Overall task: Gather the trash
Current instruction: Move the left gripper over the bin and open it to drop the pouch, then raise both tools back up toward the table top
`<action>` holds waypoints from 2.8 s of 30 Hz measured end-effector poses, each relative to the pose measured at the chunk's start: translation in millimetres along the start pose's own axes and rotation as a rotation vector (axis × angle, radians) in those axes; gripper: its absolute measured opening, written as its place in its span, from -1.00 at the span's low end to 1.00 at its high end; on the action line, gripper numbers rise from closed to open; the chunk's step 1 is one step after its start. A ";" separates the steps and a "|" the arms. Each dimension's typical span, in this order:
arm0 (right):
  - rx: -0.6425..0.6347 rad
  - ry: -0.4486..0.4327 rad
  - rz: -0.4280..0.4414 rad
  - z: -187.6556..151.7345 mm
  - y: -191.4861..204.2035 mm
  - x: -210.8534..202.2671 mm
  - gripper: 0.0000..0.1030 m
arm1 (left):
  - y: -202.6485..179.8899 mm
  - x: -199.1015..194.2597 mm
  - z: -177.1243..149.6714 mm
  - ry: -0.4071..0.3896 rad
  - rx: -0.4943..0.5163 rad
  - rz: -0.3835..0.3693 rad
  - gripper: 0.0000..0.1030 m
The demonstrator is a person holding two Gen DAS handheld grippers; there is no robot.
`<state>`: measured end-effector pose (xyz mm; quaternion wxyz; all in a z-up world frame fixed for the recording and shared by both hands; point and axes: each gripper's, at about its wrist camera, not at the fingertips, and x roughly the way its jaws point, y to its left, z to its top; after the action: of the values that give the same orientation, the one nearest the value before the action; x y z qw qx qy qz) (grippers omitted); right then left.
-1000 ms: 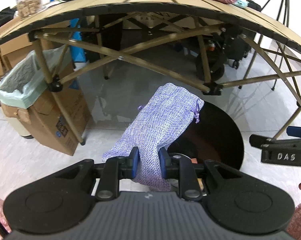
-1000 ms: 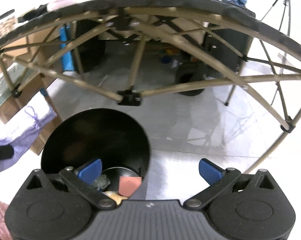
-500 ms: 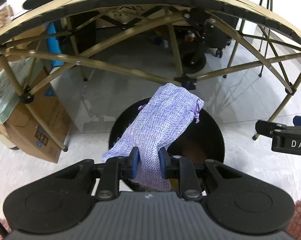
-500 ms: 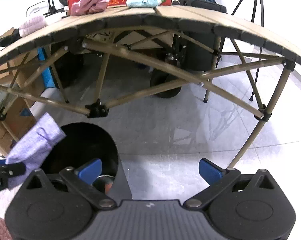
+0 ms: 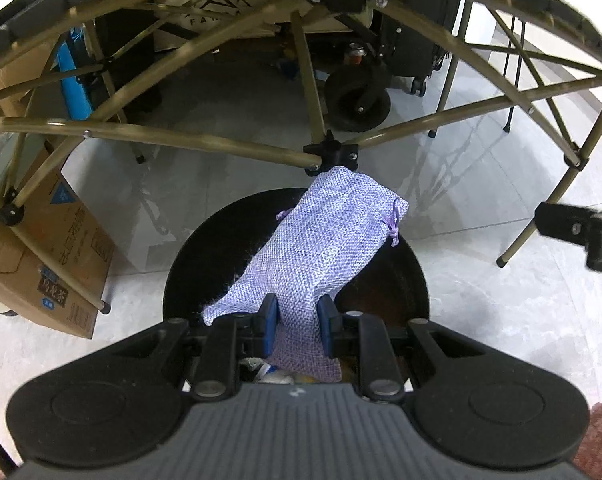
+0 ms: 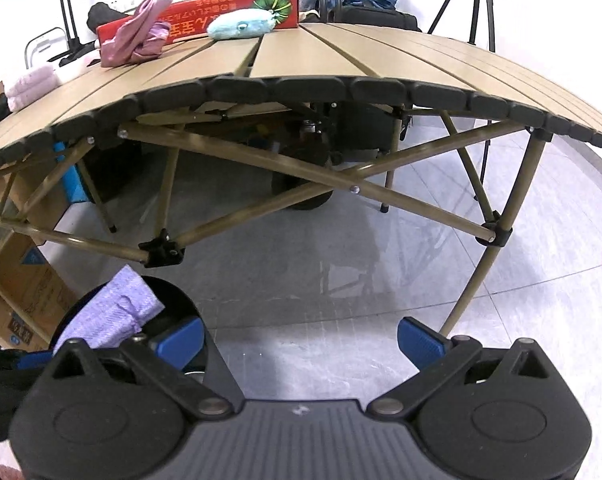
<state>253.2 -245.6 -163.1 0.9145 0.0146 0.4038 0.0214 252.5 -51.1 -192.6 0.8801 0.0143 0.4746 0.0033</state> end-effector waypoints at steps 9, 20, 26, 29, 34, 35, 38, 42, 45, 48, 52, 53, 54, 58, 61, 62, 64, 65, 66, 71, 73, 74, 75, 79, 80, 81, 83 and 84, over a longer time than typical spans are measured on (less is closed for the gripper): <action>-0.001 0.032 -0.014 2.0 7.9 12.8 1.00 | 5.2 8.7 -1.9 0.010 -0.007 -0.001 -0.58; 0.000 0.033 -0.010 1.9 9.2 12.3 1.00 | 10.8 3.1 0.6 -0.002 -0.057 0.043 1.00; -0.002 0.037 -0.009 1.5 9.4 12.9 1.00 | 13.8 12.8 -1.2 0.069 -0.072 0.043 1.00; -0.005 0.040 -0.008 1.5 9.9 14.3 1.00 | 15.6 12.9 -1.3 0.073 -0.079 0.038 1.00; -0.009 0.047 -0.001 0.8 10.7 16.0 1.00 | 14.5 13.6 -1.8 0.083 -0.080 0.029 1.00; -0.010 0.048 0.000 0.6 10.9 16.0 1.00 | 14.7 13.5 -1.3 0.084 -0.080 0.028 1.00; -0.011 0.050 0.001 0.3 10.9 16.7 1.00 | 15.2 13.2 -1.3 0.084 -0.084 0.027 1.00; -0.010 0.051 0.003 0.1 11.2 16.8 1.00 | 15.4 10.7 -0.6 0.071 -0.091 0.027 1.00; -0.007 0.049 0.007 0.1 10.7 16.6 1.00 | 14.4 7.9 -0.1 0.057 -0.088 0.029 1.00; -0.009 0.052 0.011 -0.1 11.3 16.9 1.00 | 13.4 5.5 0.3 0.044 -0.085 0.028 1.00; -0.005 0.052 0.018 0.0 11.2 16.5 1.00 | 12.3 1.5 0.7 0.023 -0.080 0.034 1.00; -0.004 0.051 0.019 0.0 11.3 16.2 1.00 | 11.3 -0.2 0.7 0.013 -0.074 0.039 1.00; -0.003 0.050 0.020 0.2 10.7 16.0 1.00 | 10.6 -1.7 1.1 0.004 -0.070 0.045 1.00; -0.007 0.035 0.025 0.5 12.0 12.6 1.00 | 9.5 -8.0 2.2 -0.027 -0.057 0.050 1.00; -0.011 0.023 0.035 1.3 13.2 9.4 1.00 | 8.2 -14.0 2.7 -0.054 -0.047 0.059 1.00; -0.012 0.018 0.036 1.3 13.8 8.2 1.00 | 8.5 -16.0 3.0 -0.060 -0.047 0.058 1.00; -0.009 0.006 0.042 2.1 14.6 4.6 1.00 | 10.4 -21.6 2.8 -0.073 -0.050 0.057 1.00; -0.008 -0.006 0.048 2.6 15.0 1.8 1.00 | 11.7 -24.7 2.5 -0.082 -0.051 0.057 1.00; -0.008 -0.018 0.054 3.5 15.1 -0.6 1.00 | 12.7 -27.9 2.2 -0.093 -0.052 0.060 1.00; -0.033 -0.073 0.092 3.5 22.5 -12.5 1.00 | 18.1 -44.1 -0.1 -0.147 -0.046 0.083 1.00; -0.049 -0.087 0.103 3.1 27.0 -16.0 1.00 | 20.1 -50.9 -1.2 -0.172 -0.042 0.099 1.00; -0.057 -0.098 0.111 2.7 29.4 -18.6 1.00 | 21.1 -54.4 -2.1 -0.185 -0.042 0.107 1.00; -0.061 -0.108 0.120 2.4 31.3 -21.6 1.00 | 22.3 -58.2 -3.1 -0.199 -0.044 0.113 1.00; -0.069 -0.167 0.173 -0.6 40.0 -36.4 1.00 | 26.3 -70.8 -8.1 -0.241 -0.050 0.127 1.00; -0.078 -0.184 0.182 -1.7 42.3 -40.5 1.00 | 26.5 -73.2 -9.3 -0.248 -0.047 0.130 1.00; -0.086 -0.203 0.189 -2.6 44.5 -44.7 1.00 | 26.3 -75.8 -10.0 -0.256 -0.043 0.133 1.00; -0.096 -0.242 0.203 -3.2 47.9 -53.4 1.00 | 26.7 -82.8 -12.5 -0.278 -0.039 0.138 1.00; -0.097 -0.261 0.211 -3.1 48.0 -57.8 1.00 | 28.1 -86.7 -13.7 -0.289 -0.038 0.141 1.00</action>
<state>210.7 -200.6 -120.4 0.9514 0.0154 0.2765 0.1344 193.6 -24.4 -126.9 0.9369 0.0313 0.3406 0.0721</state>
